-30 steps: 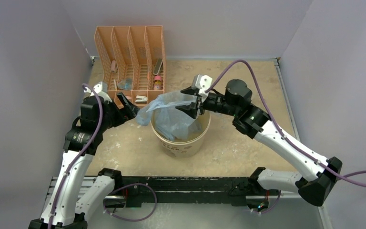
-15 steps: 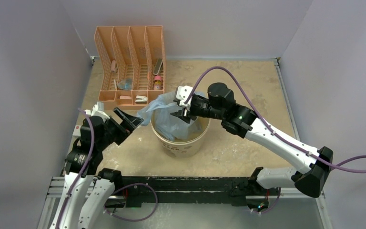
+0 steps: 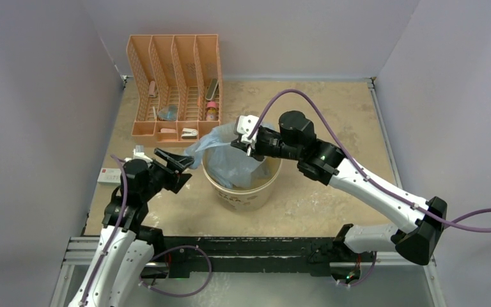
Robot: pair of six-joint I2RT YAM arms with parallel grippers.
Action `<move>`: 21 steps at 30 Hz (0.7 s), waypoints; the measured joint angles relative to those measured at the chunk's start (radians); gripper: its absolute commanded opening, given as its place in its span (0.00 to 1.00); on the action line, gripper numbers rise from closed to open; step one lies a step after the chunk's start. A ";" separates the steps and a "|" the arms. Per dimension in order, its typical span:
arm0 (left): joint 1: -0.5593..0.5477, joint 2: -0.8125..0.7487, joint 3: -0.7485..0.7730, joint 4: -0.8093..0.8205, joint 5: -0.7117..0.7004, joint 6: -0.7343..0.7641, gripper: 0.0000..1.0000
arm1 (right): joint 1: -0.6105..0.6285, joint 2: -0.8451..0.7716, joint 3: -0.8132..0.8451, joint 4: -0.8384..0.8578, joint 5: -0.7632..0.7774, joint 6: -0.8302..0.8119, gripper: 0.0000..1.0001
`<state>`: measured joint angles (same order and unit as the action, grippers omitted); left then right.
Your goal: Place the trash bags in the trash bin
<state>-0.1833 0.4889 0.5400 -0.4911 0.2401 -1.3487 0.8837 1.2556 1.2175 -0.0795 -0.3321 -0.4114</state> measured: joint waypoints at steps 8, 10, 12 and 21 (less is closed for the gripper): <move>0.000 0.064 -0.030 0.095 0.000 -0.027 0.24 | 0.002 -0.008 -0.017 -0.064 -0.070 0.006 0.00; 0.000 0.067 -0.031 0.095 -0.003 -0.020 0.13 | 0.003 -0.014 -0.030 -0.077 -0.106 0.010 0.00; 0.000 0.063 -0.033 0.093 -0.011 -0.018 0.06 | 0.006 -0.032 -0.055 -0.092 -0.142 0.016 0.00; 0.000 0.077 -0.045 0.090 -0.031 0.052 0.00 | 0.010 -0.109 -0.127 -0.116 -0.291 0.058 0.00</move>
<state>-0.1833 0.5659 0.4946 -0.4011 0.2092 -1.2964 0.8932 1.1469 1.0908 -0.1955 -0.6235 -0.3538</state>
